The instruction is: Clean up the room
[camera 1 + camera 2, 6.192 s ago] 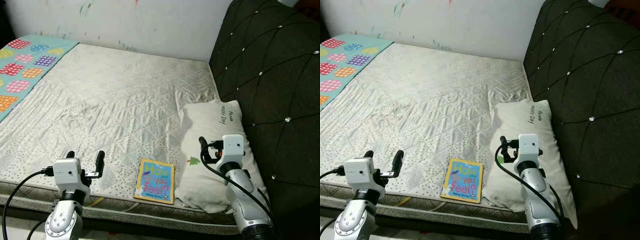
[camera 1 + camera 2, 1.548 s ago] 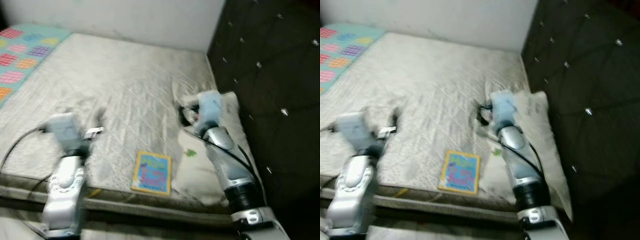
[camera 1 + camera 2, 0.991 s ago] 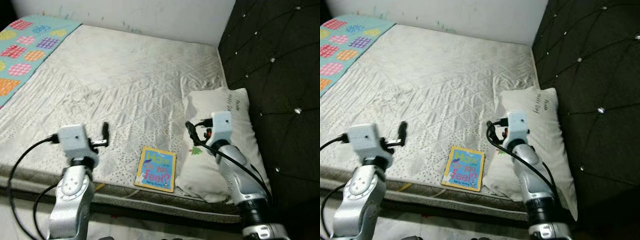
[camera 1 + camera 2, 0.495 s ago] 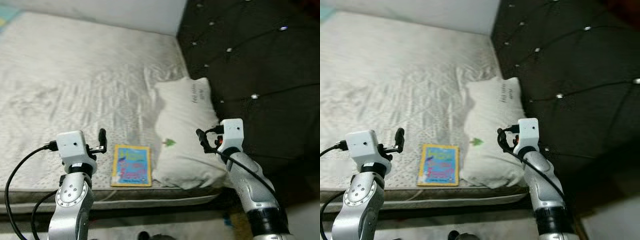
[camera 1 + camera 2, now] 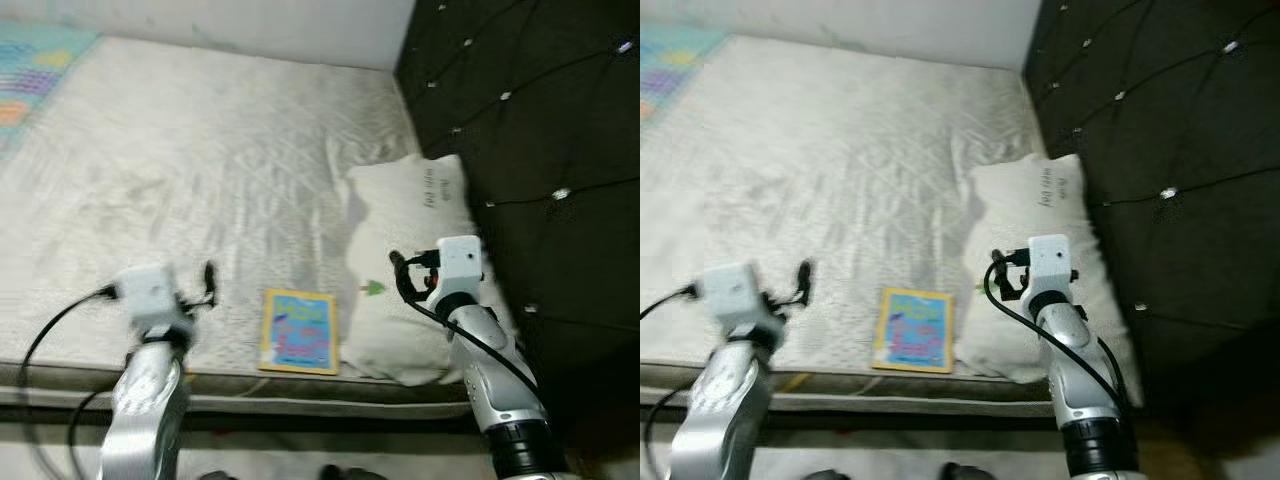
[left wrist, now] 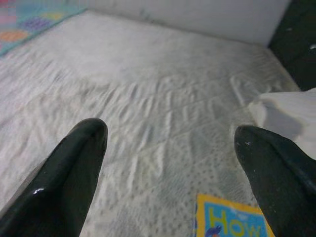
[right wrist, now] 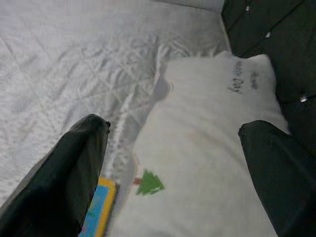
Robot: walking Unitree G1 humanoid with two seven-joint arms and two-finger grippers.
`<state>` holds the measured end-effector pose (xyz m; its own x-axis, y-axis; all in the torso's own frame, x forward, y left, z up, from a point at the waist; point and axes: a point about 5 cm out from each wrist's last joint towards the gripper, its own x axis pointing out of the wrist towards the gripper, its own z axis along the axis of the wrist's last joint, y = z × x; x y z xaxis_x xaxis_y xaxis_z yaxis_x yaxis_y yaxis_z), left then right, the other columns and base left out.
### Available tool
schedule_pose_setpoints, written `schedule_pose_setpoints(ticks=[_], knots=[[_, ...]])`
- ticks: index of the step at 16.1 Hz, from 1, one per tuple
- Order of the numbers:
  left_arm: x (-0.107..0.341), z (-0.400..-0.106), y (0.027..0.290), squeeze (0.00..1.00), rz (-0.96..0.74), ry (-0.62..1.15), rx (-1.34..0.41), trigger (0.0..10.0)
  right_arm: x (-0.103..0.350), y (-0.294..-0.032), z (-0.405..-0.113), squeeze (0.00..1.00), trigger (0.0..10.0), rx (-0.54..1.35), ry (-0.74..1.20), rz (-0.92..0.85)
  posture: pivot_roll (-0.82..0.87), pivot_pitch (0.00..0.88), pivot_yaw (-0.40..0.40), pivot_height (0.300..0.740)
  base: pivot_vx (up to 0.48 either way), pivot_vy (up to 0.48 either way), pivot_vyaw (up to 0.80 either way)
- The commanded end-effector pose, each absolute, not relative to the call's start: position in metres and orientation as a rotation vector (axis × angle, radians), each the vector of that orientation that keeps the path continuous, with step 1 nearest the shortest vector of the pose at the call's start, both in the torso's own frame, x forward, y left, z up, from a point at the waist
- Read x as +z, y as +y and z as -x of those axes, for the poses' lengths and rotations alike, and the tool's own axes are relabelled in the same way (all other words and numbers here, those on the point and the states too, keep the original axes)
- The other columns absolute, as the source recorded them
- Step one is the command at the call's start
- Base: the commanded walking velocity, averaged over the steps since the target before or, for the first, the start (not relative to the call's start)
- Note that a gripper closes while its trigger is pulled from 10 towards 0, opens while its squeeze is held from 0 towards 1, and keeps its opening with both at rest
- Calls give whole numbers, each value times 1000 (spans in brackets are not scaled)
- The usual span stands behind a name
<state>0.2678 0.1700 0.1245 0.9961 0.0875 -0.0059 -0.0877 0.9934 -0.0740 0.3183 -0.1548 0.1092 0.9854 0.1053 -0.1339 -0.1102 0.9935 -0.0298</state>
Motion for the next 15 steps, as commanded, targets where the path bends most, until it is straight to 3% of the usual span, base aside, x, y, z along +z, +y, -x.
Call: schedule_pose_setpoints(ticks=[1,5,10,12,15], knots=[[123,-272,166,0,57,10,48,10000,110,-163,-316,0,10000,76,118,-11,13,99,-2,740,0,0,0],[129,-290,159,0,42,1,-32,10000,108,-167,-309,0,10000,21,82,-21,-31,78,78,740,0,0,0],[123,-284,155,0,52,-1,-28,10000,108,-160,-301,0,10000,86,47,107,-32,88,38,740,0,0,0],[115,-276,159,0,87,24,-6,10000,107,-165,-300,0,10000,78,70,-13,-28,101,10,740,0,0,0],[115,-271,159,0,118,21,-1,10000,107,-166,-299,0,10000,72,86,-35,-16,114,-12,740,0,0,-683]])
